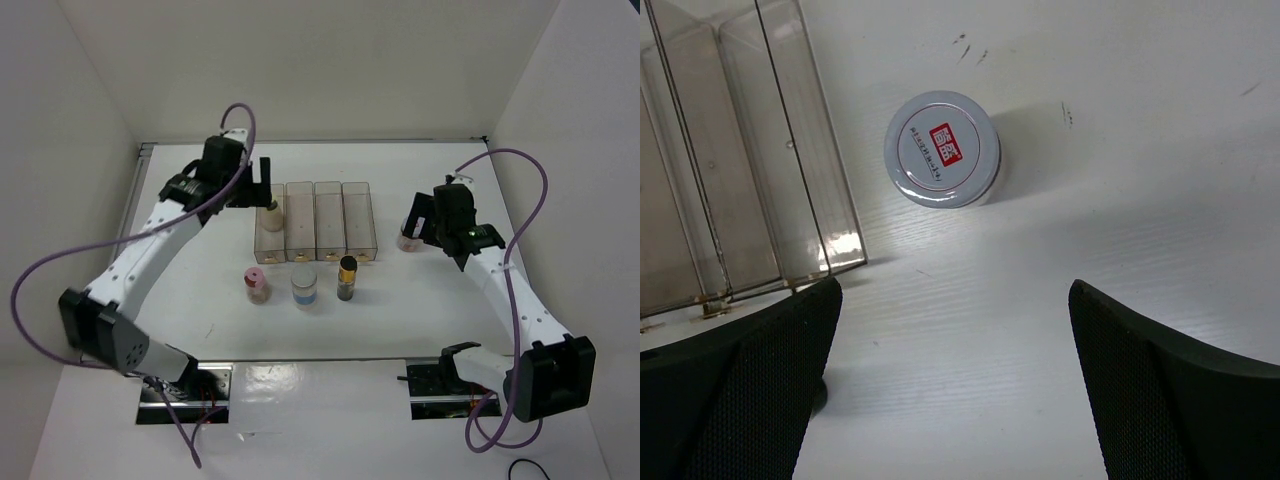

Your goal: Organize the condiment bottles

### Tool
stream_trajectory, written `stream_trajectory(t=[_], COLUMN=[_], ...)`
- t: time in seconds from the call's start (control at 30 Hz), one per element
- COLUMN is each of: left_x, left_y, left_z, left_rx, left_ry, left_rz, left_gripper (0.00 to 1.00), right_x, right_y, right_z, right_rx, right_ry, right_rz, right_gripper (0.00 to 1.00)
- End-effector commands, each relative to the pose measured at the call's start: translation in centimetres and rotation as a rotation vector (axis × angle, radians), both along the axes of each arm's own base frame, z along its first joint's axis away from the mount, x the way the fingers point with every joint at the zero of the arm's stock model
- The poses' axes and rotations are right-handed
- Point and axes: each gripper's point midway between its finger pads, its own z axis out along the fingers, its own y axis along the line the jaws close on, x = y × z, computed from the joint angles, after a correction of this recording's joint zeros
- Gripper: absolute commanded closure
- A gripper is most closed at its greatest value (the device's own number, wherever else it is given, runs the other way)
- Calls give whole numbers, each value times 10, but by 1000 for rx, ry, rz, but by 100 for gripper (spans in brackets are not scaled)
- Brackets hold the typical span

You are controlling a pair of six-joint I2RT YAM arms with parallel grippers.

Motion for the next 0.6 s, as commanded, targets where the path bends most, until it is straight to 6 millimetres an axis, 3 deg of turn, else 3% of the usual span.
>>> stream_trajectory(t=[0.0, 0.2, 0.43, 0.57], left_x=[-38, -91, -121, -130], left_y=[5, 12, 26, 14], left_z=[0, -67, -78, -87], left_rx=[-63, -28, -7, -23], left_ry=[22, 271, 323, 368], left_rz=[0, -32, 10, -63], left_gripper=[0, 0, 0, 0], right_x=[8, 5, 6, 6], right_y=[-2, -1, -1, -1], right_z=[20, 22, 26, 26], right_rx=[7, 16, 20, 20], right_ry=[-89, -98, -116, -116], right_rz=[-18, -10, -10, -10], right_gripper=[2, 2, 2, 2])
